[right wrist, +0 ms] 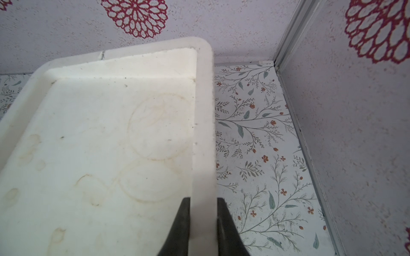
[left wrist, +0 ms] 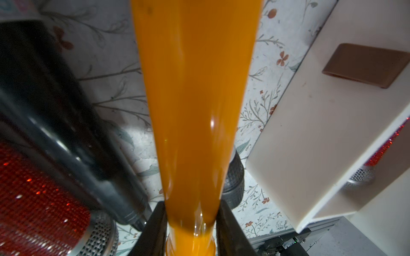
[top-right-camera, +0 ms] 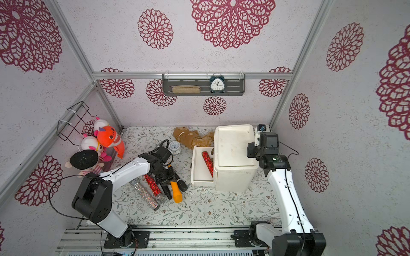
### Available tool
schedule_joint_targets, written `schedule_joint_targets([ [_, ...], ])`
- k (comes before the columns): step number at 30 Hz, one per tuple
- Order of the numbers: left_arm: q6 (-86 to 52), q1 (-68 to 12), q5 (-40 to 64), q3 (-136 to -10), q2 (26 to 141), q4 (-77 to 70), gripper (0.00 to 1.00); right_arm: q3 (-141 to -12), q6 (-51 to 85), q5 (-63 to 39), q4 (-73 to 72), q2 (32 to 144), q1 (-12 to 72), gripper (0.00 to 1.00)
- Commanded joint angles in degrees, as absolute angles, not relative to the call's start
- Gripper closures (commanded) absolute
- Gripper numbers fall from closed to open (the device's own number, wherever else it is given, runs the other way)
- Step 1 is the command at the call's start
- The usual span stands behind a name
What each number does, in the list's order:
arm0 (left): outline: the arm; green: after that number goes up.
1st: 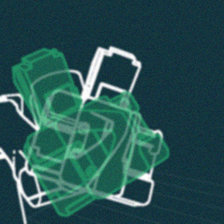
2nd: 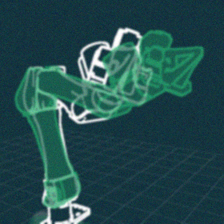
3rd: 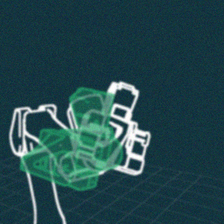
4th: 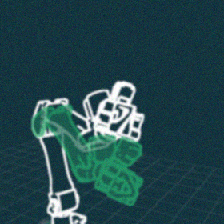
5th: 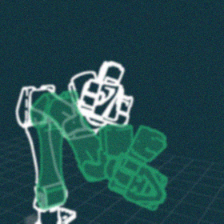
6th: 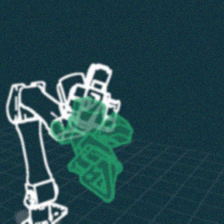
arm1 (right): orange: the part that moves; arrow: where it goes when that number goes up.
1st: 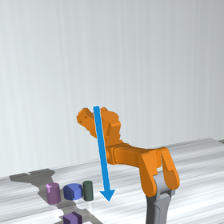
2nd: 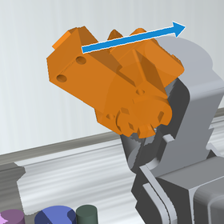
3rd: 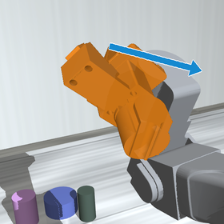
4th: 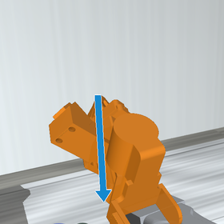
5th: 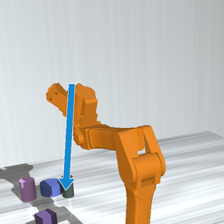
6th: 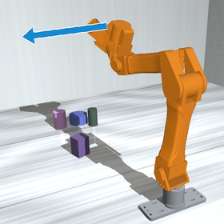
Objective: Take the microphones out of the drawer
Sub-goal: Place the microphone at the center of the board.
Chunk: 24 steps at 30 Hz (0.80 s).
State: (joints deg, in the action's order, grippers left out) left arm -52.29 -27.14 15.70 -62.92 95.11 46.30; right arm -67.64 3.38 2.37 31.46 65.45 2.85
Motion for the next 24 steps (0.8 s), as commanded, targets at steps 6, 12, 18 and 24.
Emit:
schedule_joint_targets([
  [6, -54.31, -25.93, 14.13, -61.17, 94.22, 43.66, 0.82, -67.31, 2.59, 0.99, 26.10, 63.41, 3.05, 1.00],
  [12, -54.34, -25.10, 13.71, -62.09, 92.95, 44.66, 0.60, -67.35, 2.47, 0.93, 26.10, 63.28, 3.08, 1.00],
  [18, -52.71, -24.24, 12.81, -65.98, 92.47, 48.37, 0.37, -67.09, 2.55, 0.73, 25.93, 63.39, 3.16, 1.00],
  [24, -52.34, -23.88, 14.56, -70.06, 91.50, 49.14, 0.28, -67.08, 2.59, 0.96, 25.93, 63.46, 3.24, 1.00],
])
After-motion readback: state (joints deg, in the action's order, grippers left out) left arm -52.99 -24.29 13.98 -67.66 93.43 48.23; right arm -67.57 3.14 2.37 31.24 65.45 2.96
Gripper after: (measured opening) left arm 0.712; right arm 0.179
